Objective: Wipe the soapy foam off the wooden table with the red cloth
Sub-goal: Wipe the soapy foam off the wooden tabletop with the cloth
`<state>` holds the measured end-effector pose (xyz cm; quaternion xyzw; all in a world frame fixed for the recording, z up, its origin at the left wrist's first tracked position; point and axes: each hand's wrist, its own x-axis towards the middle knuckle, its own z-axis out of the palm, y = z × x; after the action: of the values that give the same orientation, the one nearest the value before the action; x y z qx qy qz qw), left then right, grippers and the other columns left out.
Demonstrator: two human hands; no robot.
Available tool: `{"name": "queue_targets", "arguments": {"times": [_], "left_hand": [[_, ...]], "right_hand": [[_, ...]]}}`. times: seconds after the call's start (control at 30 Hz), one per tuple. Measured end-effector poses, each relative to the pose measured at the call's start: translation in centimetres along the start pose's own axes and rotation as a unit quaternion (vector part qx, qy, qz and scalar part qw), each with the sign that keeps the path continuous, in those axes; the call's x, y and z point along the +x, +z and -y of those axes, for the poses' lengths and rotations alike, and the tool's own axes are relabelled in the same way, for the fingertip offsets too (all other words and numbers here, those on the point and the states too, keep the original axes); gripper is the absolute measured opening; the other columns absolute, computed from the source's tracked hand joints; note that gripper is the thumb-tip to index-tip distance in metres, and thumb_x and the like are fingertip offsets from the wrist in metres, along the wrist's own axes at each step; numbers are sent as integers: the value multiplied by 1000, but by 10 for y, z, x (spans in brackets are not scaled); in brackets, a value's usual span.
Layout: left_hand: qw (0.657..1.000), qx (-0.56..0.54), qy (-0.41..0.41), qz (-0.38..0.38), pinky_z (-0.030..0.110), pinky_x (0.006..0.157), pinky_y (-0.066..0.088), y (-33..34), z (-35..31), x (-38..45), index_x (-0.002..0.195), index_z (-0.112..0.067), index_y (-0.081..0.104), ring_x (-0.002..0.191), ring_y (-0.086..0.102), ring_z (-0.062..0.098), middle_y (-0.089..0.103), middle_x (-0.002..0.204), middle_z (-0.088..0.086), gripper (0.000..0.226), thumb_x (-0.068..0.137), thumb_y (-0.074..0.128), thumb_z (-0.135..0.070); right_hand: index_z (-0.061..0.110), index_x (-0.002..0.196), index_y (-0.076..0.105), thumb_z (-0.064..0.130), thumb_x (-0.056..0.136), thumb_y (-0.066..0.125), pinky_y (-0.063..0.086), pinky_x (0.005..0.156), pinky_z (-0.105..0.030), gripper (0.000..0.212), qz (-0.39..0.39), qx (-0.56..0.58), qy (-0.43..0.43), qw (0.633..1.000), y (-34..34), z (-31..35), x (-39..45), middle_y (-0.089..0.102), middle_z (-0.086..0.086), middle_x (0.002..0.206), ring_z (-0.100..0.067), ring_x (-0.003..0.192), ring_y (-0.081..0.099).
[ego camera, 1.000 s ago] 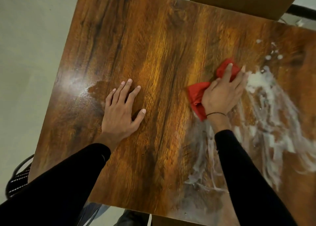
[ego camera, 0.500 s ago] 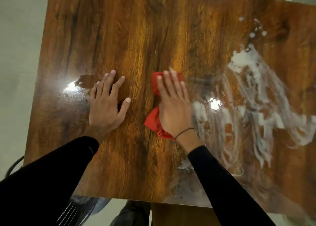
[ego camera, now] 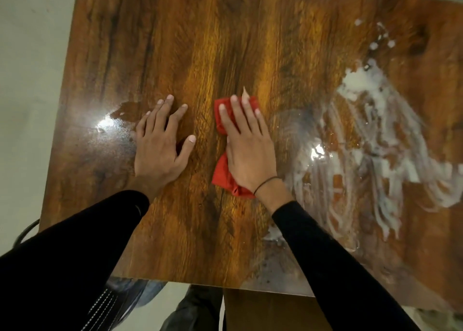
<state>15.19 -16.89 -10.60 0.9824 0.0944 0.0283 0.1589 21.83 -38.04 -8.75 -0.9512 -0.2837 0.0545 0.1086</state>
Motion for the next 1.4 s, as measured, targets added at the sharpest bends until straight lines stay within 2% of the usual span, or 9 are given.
{"name": "queue_targets", "arguments": {"times": [0.17,0.33,0.5,0.67,0.77,1.03,1.27,1.33,1.4], "left_hand": [[1000,-1,-2,7,58,134,20,0,1,1,168,-24,39,169,22,29,27,181,5,65,111,46,-54],[1000,-5,-2,10,58,135,19,-3,-1,0,168,-21,41,169,22,30,28,181,8,65,111,46,-53],[1000,-2,-2,8,57,135,18,-5,-2,0,168,-20,41,169,22,31,28,181,9,66,111,45,-53],[1000,5,1,7,57,134,19,-5,-4,-1,168,-20,40,168,24,32,28,180,9,67,111,46,-54],[1000,8,3,6,57,134,19,-4,-2,-1,168,-20,40,167,25,33,28,181,10,68,110,45,-55],[1000,24,9,6,58,133,19,-2,-1,-1,169,-20,37,166,25,34,26,181,12,76,105,52,-59],[1000,21,6,8,58,134,19,-3,-2,-2,169,-19,38,167,25,35,26,181,12,76,105,53,-58],[1000,17,4,9,56,135,15,-3,-2,-2,169,-20,37,168,22,34,25,181,11,76,105,53,-57],[1000,18,4,8,56,135,14,-3,-2,-1,170,-20,37,169,20,33,24,182,11,75,106,52,-57]], "right_hand": [[18,180,16,25,111,35,7,142,-54,72,-9,-11,94,995,0,-24,-51,7,-11,188,-30,175,2],[13,178,23,25,110,26,12,141,-59,69,-49,-18,218,975,-15,-68,-17,15,-14,187,-35,174,9],[15,180,14,25,115,30,13,141,-57,67,-20,-17,128,991,-13,-45,12,8,-14,188,-36,175,3],[17,180,16,30,113,29,15,141,-55,70,17,-4,3,1000,-1,-6,-40,8,-11,188,-31,175,4],[19,180,15,28,110,31,12,142,-54,73,38,-10,-15,999,2,-12,-80,6,-8,189,-28,175,2],[12,178,24,24,110,26,15,140,-57,69,-38,-18,206,978,-11,-51,-40,16,-15,187,-35,174,12],[8,178,21,24,107,29,14,141,-57,73,-87,-5,351,932,1,-8,-45,15,-17,186,-36,174,9],[8,178,19,25,107,28,15,140,-58,74,-87,-9,372,924,8,17,-64,13,-18,187,-36,175,6],[9,179,17,28,109,29,13,140,-58,73,-61,-9,328,943,16,41,-77,10,-18,187,-36,175,3]]}}
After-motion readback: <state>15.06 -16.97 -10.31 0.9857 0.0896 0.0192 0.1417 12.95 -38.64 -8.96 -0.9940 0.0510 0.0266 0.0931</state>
